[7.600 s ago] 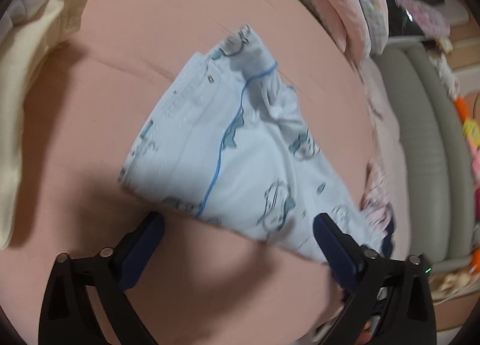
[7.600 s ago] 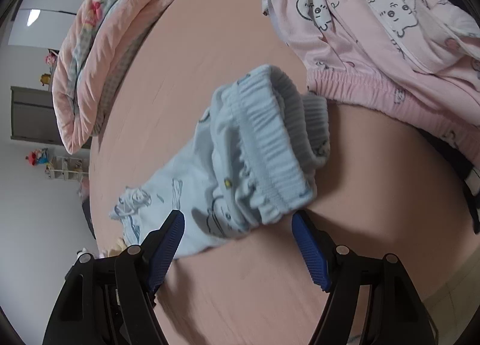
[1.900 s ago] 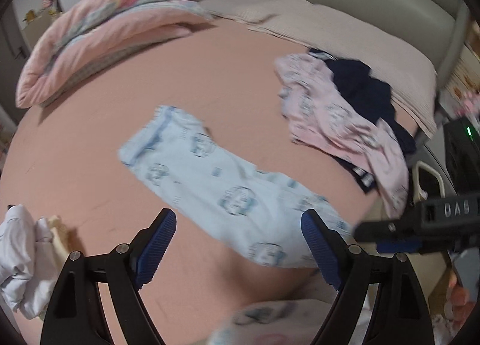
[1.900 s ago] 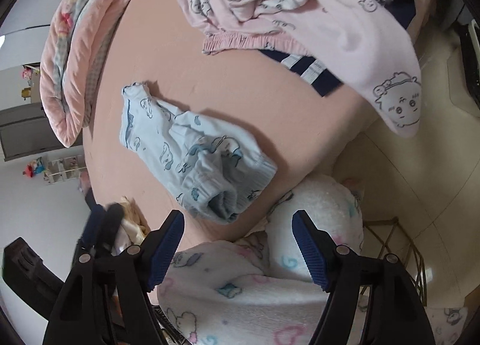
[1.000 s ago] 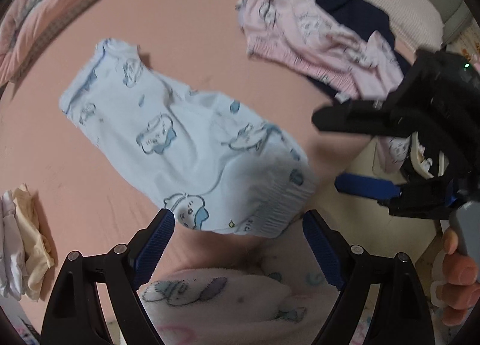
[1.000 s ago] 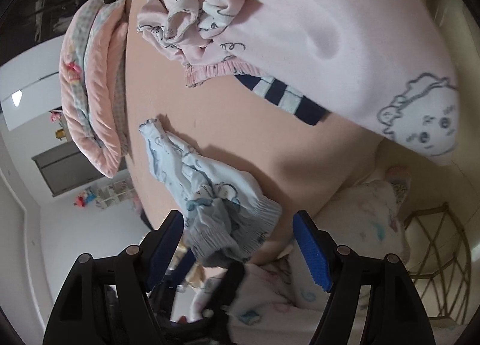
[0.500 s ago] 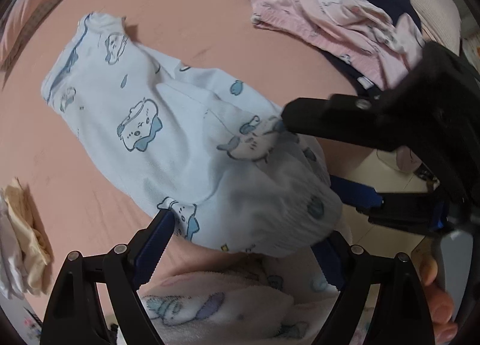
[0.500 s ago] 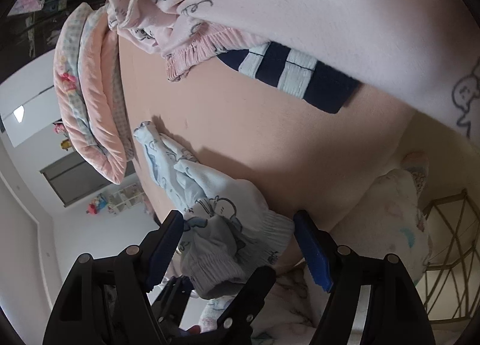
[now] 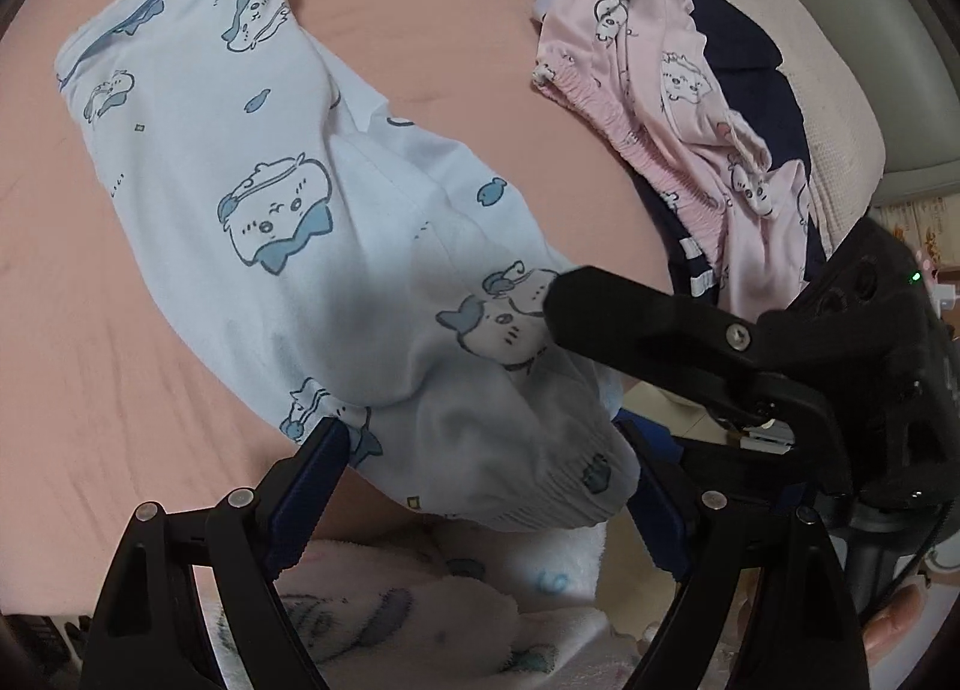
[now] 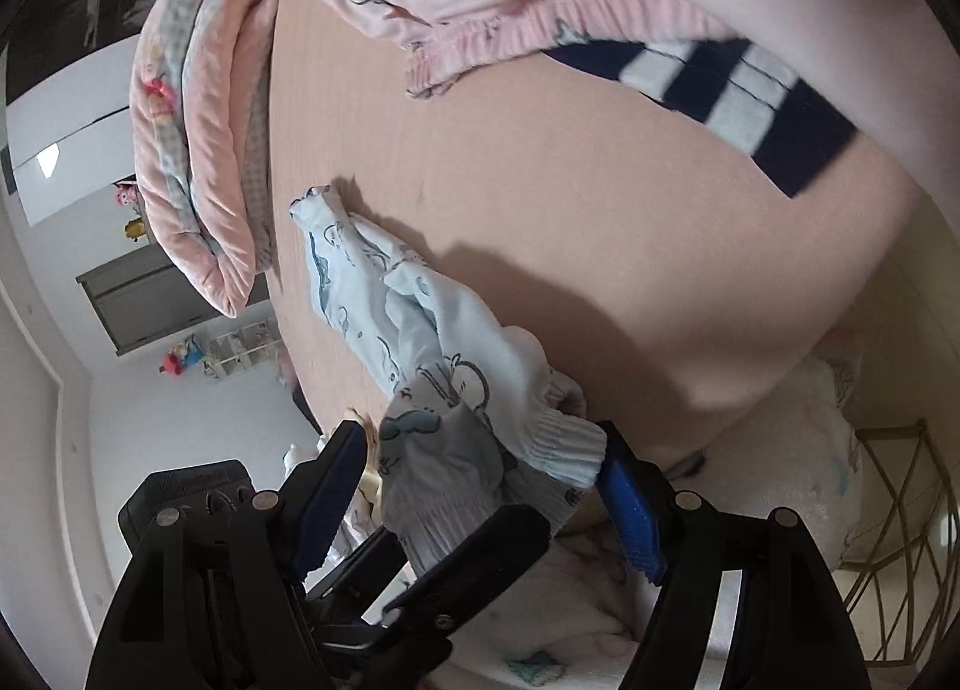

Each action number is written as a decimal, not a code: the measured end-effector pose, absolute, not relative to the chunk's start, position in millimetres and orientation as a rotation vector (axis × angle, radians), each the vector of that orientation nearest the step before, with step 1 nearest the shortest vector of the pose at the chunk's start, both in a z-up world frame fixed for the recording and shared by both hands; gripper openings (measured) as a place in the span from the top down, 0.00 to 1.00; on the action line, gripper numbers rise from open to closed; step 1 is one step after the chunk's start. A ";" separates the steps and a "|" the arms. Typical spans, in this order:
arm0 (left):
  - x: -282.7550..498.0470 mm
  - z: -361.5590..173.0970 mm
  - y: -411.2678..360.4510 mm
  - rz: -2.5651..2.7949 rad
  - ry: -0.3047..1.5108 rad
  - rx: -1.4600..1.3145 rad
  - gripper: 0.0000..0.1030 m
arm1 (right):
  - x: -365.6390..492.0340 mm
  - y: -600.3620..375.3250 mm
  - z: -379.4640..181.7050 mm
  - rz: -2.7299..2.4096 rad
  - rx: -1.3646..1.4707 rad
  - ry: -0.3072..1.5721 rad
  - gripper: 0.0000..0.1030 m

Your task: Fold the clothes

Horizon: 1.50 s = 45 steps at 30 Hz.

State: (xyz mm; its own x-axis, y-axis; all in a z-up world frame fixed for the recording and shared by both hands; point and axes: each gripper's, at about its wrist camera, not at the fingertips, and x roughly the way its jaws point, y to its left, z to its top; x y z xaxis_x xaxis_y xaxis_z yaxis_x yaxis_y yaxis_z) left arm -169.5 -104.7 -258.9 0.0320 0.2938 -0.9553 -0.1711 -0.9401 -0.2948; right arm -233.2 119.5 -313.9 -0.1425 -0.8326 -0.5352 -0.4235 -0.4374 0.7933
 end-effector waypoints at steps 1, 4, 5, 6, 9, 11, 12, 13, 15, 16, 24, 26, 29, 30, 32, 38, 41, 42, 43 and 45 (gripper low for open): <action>-168.7 -259.6 -102.3 1.978 -0.099 -1.992 0.15 | -235.4 116.0 -312.4 -1.620 1.787 -1.378 0.27; -164.8 -257.0 -89.5 2.011 -0.029 -2.018 0.16 | -242.4 104.0 -310.8 -1.646 1.811 -1.290 0.29; -164.0 -257.1 -90.0 2.020 -0.030 -2.022 0.16 | -244.6 100.3 -311.1 -1.648 1.813 -1.276 0.35; -162.6 -256.5 -91.0 2.023 -0.038 -2.017 0.16 | -245.6 99.2 -310.7 -1.661 1.831 -1.258 0.55; -158.4 -254.4 -93.9 2.031 -0.064 -1.996 0.15 | -248.1 96.6 -308.0 -1.677 1.867 -1.210 0.66; -155.1 -251.8 -96.4 2.040 -0.081 -1.975 0.15 | -251.0 94.2 -303.3 -1.669 1.876 -1.193 0.67; -152.9 -249.7 -97.7 2.058 -0.071 -1.970 0.15 | -252.5 92.7 -300.4 -1.667 1.879 -1.183 0.67; -150.1 -246.8 -98.2 2.077 -0.044 -1.961 0.15 | -254.0 91.2 -297.4 -1.664 1.882 -1.173 0.67; -144.4 -240.1 -98.3 2.109 -0.004 -1.922 0.15 | -257.1 88.1 -291.5 -1.660 1.888 -1.152 0.67; -141.6 -236.4 -98.3 2.128 0.017 -1.901 0.15 | -258.7 86.5 -288.5 -1.658 1.891 -1.142 0.67; -127.5 -212.2 -105.7 2.271 0.244 -1.758 0.14 | -266.0 76.5 -265.7 -1.652 1.893 -1.071 0.67; -128.3 -207.4 -110.4 2.296 0.281 -1.731 0.14 | -266.9 75.0 -262.9 -1.639 1.886 -1.095 0.67; -153.8 -199.3 -119.0 2.332 0.341 -1.699 0.14 | -270.7 70.0 -262.0 -1.622 1.879 -1.133 0.67; -158.9 -199.3 -121.6 2.326 0.337 -1.705 0.14 | -273.0 67.1 -260.8 -1.641 1.886 -1.107 0.67; -163.0 -199.0 -124.3 2.305 0.306 -1.710 0.14 | -274.8 63.4 -257.6 -1.686 1.906 -1.033 0.67; -167.3 -199.2 -111.7 2.240 0.239 -1.702 0.14 | -274.1 65.1 -260.5 -1.681 1.928 -1.041 0.67; -170.6 -199.8 -101.9 2.213 0.223 -1.697 0.14 | -274.1 71.4 -259.6 -1.661 1.935 -1.046 0.67; -171.7 -200.0 -98.7 2.204 0.218 -1.695 0.14 | -275.0 71.6 -260.0 -1.647 1.933 -1.062 0.67; -172.8 -200.2 -95.4 2.195 0.213 -1.693 0.14 | -276.6 71.9 -260.2 -1.630 1.930 -1.076 0.67; -176.1 -202.5 -89.5 2.181 0.208 -1.696 0.14 | -280.0 71.9 -261.0 -1.602 1.927 -1.101 0.67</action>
